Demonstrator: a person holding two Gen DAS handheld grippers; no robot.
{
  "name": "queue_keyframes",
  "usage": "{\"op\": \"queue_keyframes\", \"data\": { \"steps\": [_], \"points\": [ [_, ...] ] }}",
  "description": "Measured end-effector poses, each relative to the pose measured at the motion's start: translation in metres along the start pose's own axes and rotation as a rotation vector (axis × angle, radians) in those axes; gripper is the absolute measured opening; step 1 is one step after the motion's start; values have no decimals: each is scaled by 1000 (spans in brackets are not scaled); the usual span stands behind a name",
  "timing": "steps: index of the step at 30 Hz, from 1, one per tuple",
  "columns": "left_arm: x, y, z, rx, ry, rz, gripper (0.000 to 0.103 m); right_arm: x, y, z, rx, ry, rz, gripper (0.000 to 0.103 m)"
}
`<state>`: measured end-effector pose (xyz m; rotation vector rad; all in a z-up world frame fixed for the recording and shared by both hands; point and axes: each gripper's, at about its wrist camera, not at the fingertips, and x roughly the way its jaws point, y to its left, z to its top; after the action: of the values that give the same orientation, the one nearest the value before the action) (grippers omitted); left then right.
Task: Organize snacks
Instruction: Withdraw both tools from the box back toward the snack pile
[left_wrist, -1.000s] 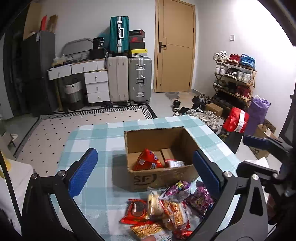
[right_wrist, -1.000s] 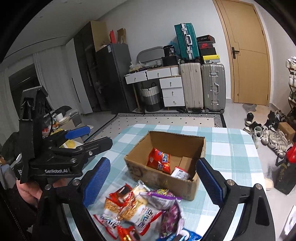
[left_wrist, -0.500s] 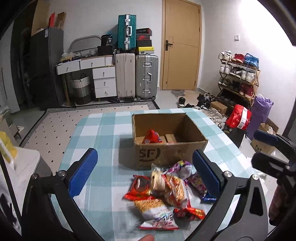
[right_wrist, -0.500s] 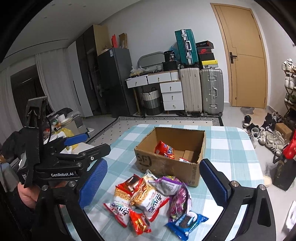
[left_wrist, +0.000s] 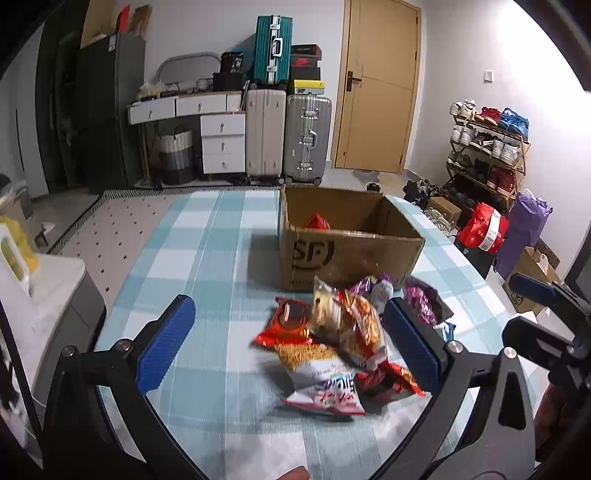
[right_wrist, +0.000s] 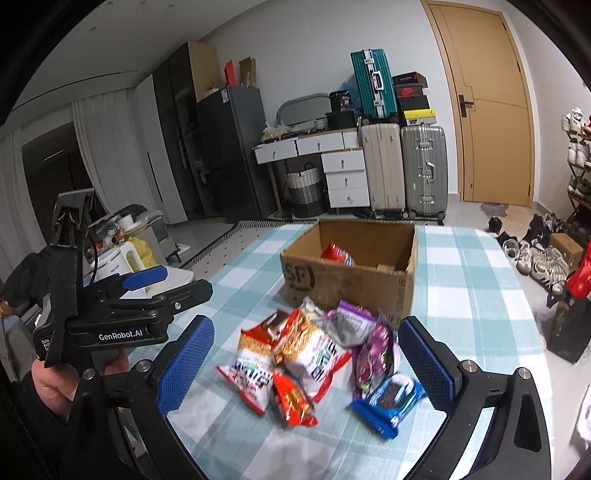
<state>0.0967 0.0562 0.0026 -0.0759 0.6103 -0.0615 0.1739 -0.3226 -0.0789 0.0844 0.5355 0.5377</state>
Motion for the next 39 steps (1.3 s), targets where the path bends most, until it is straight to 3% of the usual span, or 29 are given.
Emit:
{"op": "queue_keyframes", "data": {
  "steps": [11, 30, 39],
  "points": [
    [29, 10, -56, -14, 58, 5, 102, 27, 9, -37, -12, 66, 37, 102],
    [60, 32, -85, -56, 78, -10, 102, 84, 6, -76, 25, 174, 56, 101],
    [68, 41, -94, -64, 90, -10, 102, 112, 6, -82, 23, 233, 68, 86]
  ]
}}
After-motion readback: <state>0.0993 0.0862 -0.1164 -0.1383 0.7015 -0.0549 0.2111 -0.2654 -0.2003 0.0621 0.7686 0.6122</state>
